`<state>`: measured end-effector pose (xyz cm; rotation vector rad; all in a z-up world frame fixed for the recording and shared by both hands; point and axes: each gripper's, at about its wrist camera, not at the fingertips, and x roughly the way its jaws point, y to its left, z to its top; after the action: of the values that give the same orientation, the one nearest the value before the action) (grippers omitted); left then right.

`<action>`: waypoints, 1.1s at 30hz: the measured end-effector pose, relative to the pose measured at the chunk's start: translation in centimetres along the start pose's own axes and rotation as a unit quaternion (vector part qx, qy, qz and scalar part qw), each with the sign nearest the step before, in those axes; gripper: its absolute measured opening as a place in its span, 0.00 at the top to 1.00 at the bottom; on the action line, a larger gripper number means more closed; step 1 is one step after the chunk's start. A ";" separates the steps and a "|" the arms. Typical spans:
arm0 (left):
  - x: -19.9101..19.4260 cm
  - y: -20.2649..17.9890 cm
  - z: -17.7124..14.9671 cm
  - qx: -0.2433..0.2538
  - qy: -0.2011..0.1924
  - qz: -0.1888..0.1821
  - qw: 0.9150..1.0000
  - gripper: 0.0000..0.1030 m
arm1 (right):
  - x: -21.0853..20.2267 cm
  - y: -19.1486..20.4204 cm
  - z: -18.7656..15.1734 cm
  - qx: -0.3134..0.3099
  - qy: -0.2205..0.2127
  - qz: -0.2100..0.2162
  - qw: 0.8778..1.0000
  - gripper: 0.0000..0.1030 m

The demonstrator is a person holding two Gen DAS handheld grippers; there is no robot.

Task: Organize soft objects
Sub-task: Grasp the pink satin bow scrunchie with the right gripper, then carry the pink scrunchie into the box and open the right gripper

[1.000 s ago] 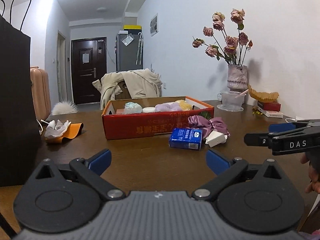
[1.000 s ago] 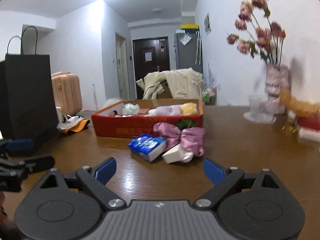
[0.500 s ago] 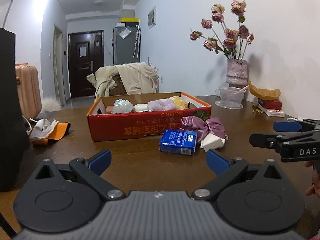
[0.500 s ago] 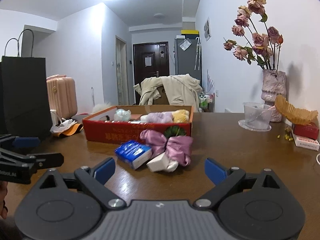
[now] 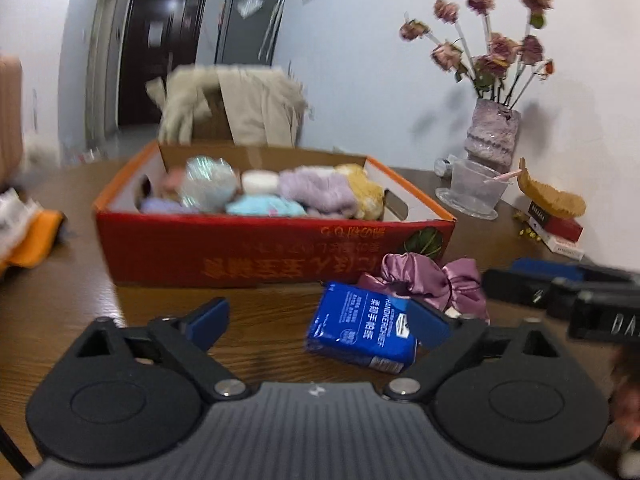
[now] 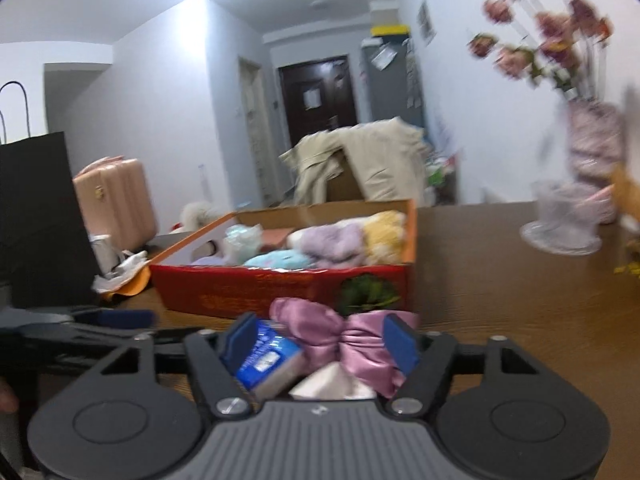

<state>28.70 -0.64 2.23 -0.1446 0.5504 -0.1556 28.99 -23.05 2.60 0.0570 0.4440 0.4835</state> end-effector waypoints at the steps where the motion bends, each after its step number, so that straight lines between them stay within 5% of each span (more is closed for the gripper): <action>1: 0.6 0.1 0.2 -0.006 0.004 -0.001 1.000 0.15 | 0.6 0.1 0.1 -0.005 0.003 -0.004 1.000 0.39; 5: 2.5 0.0 1.0 0.006 0.011 -0.016 1.000 0.19 | 3.3 -1.2 0.4 0.014 0.024 -0.063 0.998 0.41; 8: 3.4 -0.8 2.0 0.015 -0.001 -0.016 1.000 0.25 | 4.8 -3.3 0.2 0.060 0.042 -0.062 0.995 0.44; 11: 4.6 -1.8 3.3 0.003 0.016 -0.094 0.995 0.29 | 5.6 -5.0 -0.1 0.114 0.054 -0.032 0.991 0.50; 13: 6.1 -2.4 3.7 -0.007 0.047 -0.136 0.990 0.41 | 5.7 -5.3 -0.4 0.127 0.053 -0.024 0.990 0.56; 15: 7.9 -2.8 3.7 -0.006 0.083 -0.133 0.988 0.76 | 5.8 -5.2 -0.4 0.121 0.049 -0.022 0.991 0.80; 20: 6.1 -2.8 4.1 -0.025 0.057 -0.141 0.988 0.81 | 4.3 -4.2 0.7 0.098 0.019 -0.033 0.994 0.88; 26: -1.5 -2.9 5.3 -0.033 -0.008 -0.157 0.987 0.81 | -1.2 -0.7 2.9 0.063 -0.045 -0.016 0.997 0.89; 33: -8.8 -1.2 0.9 -0.065 -0.007 -0.141 0.988 0.82 | -5.6 4.5 0.0 0.052 -0.021 0.026 0.998 0.89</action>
<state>21.63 -0.09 7.70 -0.3515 0.5241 -0.3935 22.56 -21.68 5.51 0.1798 0.4279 0.5100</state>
